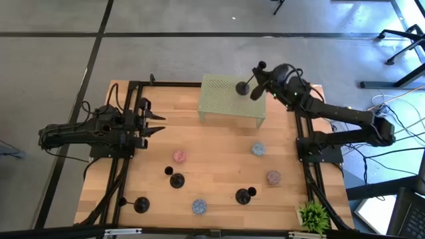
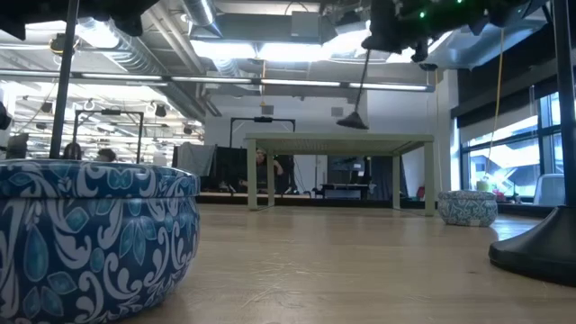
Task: Pick & Place candle stick holders
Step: Put the black candle holder on the shelf
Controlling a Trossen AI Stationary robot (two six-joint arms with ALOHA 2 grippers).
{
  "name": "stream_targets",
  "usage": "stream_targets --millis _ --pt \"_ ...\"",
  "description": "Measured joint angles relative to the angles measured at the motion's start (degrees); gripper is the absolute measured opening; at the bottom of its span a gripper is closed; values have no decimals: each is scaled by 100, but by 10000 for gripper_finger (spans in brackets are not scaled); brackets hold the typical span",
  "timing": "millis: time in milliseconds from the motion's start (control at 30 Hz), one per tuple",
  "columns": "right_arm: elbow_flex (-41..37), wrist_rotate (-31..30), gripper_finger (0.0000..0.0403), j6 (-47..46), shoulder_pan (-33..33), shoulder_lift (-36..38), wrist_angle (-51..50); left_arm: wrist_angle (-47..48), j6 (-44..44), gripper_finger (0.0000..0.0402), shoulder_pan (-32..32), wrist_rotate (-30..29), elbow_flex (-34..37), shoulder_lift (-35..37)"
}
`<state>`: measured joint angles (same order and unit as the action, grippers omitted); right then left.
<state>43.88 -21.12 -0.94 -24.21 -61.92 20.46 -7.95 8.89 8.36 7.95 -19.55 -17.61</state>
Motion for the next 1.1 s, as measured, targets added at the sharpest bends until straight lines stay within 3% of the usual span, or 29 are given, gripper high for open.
stream_targets --millis 333,533,700,1100 --pt "0 -14 16 -12 -565 1 -725 43 -7 143 0 -1 0 -2" --pt "2 -721 16 -36 -755 5 -859 44 -20 143 0 1 0 0" --pt "17 -508 21 -160 -800 16 -998 44 -20 143 0 1 1 -1" --pt "-7 -369 76 211 -800 -1 -978 44 -20 143 -1 1 0 -1"
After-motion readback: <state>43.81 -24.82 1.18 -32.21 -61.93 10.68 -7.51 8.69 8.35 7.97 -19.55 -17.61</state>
